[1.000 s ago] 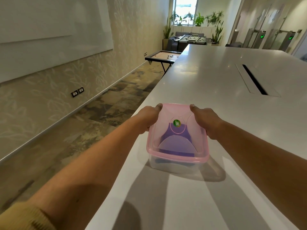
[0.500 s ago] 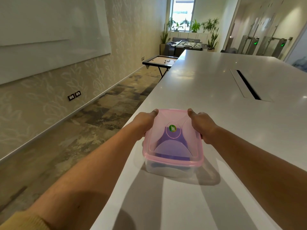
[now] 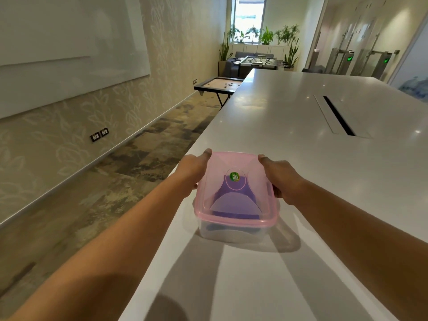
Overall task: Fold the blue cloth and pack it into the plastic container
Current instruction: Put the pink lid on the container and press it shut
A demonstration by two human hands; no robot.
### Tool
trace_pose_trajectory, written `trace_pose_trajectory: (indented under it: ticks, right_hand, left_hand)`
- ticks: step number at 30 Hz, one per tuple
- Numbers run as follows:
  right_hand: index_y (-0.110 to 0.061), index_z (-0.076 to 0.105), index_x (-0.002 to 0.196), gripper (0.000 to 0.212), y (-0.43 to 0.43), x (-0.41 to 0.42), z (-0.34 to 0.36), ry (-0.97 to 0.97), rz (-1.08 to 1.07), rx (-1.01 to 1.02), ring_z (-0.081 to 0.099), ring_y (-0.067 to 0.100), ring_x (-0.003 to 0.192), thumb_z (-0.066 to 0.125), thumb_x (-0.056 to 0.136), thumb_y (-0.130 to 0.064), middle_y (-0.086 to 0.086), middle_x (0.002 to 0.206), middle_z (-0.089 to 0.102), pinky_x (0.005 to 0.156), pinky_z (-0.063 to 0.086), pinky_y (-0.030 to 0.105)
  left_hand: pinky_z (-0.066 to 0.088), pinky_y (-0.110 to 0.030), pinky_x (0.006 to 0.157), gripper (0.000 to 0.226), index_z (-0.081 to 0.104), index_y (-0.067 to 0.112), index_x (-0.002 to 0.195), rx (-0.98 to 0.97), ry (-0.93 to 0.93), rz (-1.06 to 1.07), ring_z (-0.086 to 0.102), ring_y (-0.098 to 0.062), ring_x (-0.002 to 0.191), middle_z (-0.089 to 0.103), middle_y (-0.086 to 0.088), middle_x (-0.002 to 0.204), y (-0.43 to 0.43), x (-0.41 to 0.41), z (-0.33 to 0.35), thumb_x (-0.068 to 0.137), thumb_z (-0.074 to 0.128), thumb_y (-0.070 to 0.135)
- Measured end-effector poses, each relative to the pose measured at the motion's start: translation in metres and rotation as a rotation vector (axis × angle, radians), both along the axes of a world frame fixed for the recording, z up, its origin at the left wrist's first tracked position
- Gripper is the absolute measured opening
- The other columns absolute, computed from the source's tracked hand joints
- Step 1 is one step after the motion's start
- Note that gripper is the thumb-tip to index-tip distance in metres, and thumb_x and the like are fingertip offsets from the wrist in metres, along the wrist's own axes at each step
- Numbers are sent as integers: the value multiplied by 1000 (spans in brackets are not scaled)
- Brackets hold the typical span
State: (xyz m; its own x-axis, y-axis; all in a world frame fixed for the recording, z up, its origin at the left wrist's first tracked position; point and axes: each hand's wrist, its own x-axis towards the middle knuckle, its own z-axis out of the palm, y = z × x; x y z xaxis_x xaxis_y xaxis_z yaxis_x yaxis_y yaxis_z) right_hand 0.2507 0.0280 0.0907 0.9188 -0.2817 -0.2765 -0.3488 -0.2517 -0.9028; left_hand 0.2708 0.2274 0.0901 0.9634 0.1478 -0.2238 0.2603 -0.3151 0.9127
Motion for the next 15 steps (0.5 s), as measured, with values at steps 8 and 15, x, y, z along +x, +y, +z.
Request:
trace_pose_trajectory:
  ticks: [8,15]
  right_hand:
    - [-9,56,92,45,7,-98,-24,-52,30,-1,48,10,39,54,92,-54,6,64,60,40,40,24]
    - [-16,51,100,39,15,-105,-32,-197,-52,27,50,13,43,60,90,-52,13,85,69,40,44,28]
  left_hand:
    - [41,-24,51,44,52,22,109,286,-138,-8,56,-12,74,57,3,97,15,-73,-21,87,51,60]
    - [56,-41,71,39,58,19,120,58,-178,95,61,-23,85,64,-8,114,8,-86,-26,92,53,46]
